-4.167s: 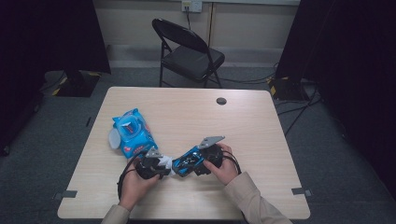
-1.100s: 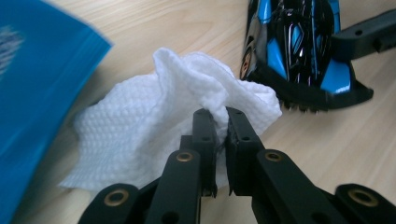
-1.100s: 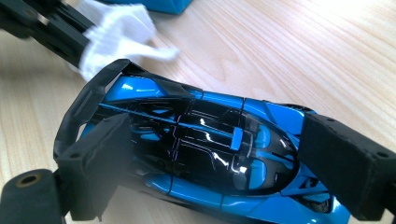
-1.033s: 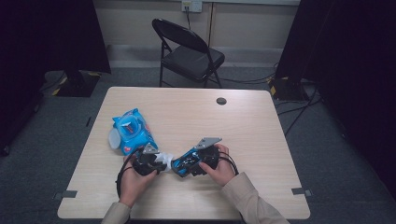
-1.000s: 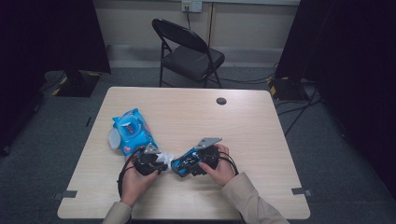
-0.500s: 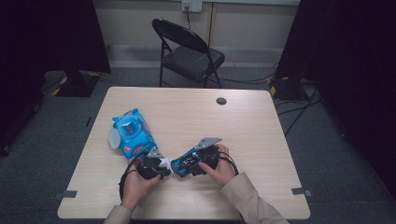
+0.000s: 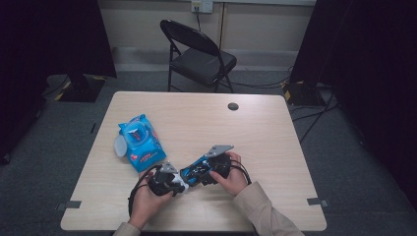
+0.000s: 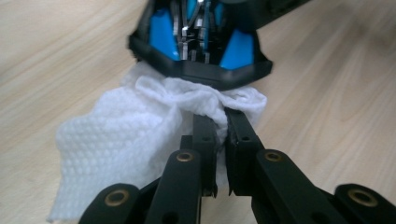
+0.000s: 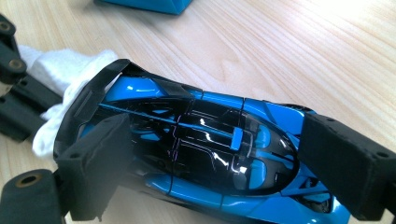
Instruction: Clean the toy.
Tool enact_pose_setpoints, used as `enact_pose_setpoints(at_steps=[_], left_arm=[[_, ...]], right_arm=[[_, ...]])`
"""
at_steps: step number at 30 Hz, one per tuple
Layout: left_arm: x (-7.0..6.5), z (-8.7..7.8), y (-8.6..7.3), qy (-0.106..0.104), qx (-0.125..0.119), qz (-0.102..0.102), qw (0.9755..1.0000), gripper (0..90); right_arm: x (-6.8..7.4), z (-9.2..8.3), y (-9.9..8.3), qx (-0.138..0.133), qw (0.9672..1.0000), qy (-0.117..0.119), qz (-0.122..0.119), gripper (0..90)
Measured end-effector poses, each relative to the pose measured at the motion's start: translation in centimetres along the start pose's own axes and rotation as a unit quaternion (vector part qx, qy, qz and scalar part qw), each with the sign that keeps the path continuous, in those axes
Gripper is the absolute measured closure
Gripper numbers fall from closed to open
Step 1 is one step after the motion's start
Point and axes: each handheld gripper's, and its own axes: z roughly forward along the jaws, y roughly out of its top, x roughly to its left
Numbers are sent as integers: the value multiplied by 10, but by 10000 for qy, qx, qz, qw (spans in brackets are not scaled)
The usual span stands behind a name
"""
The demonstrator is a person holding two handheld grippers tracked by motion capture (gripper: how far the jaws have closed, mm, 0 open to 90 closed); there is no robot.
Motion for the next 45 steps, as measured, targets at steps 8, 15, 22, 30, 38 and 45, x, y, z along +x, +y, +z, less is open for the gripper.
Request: enact_pose_setpoints(at_steps=[8,15,22,30,38,45], left_arm=[[-12,6,2,-101,-17,64,9999,840],[-23,11,5,-306,-29,132,9994,840],[-38,11,11,-486,-8,346,9982,840],[-40,-5,13,-594,-11,437,9973,841],[-32,-23,14,-518,-128,377,9979,844],[-22,-40,16,-348,-243,305,9986,845]], right_arm=[[0,0,0,-1,10000,3,-2,99],[0,0,0,-2,10000,1,-6,99],[0,0,-1,-26,10000,8,-5,99],[0,0,-1,-31,10000,6,-12,99],[0,0,-1,-37,10000,3,-7,99],[1,0,-1,-34,10000,2,9,99]])
